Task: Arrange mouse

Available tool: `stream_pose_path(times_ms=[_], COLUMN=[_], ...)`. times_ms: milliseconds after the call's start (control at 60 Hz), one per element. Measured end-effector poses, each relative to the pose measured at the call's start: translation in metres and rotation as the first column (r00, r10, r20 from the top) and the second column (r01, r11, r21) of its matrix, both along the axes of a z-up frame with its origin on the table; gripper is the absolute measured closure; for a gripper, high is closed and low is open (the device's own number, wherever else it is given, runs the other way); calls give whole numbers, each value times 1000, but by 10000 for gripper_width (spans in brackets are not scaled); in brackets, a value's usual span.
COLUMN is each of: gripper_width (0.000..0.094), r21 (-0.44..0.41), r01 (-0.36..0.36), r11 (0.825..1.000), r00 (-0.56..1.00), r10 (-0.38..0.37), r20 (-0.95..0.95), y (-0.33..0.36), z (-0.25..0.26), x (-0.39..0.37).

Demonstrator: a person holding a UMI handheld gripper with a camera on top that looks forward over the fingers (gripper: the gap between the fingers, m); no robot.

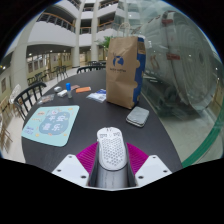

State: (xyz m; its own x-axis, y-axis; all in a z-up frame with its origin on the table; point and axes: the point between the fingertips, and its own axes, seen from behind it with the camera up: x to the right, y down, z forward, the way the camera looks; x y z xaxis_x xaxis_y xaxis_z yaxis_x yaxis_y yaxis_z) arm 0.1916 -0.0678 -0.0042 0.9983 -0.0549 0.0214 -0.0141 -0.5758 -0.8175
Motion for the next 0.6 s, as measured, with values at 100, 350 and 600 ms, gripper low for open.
stream_pose_path(times_ms=[100, 350, 600], gripper_width=[584, 599, 602], r21=[20, 297, 183], r01=[44, 40, -41], r11=[999, 954, 982], r00=[999, 999, 997], r10=[-45, -35, 52], r20=[19, -21, -58], y=[-1, 25, 83], z=[8, 175, 114], x=[1, -76, -227])
